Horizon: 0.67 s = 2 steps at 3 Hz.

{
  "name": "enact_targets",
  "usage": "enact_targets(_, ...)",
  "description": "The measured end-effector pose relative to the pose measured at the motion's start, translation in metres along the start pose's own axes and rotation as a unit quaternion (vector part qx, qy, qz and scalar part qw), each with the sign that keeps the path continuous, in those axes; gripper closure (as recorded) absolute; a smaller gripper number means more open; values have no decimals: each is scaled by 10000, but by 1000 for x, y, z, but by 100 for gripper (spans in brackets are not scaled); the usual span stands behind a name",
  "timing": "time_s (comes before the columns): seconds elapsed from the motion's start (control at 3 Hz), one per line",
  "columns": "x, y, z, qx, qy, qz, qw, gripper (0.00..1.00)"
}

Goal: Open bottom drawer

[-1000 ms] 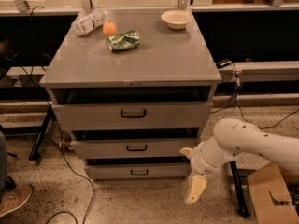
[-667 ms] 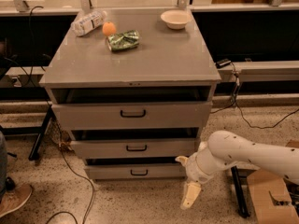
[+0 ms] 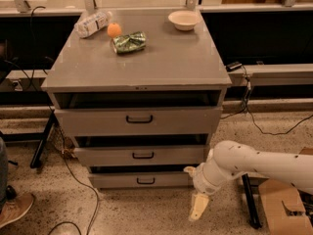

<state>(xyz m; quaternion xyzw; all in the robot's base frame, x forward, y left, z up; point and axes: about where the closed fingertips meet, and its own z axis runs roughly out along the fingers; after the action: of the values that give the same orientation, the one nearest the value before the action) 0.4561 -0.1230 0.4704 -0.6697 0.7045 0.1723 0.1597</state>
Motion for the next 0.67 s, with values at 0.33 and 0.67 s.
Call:
enact_targets(0.33,24,-12,24,135,213,-106,9996,0)
enact_targets(0.67,49,-24,55,161,250,-186,9994,0)
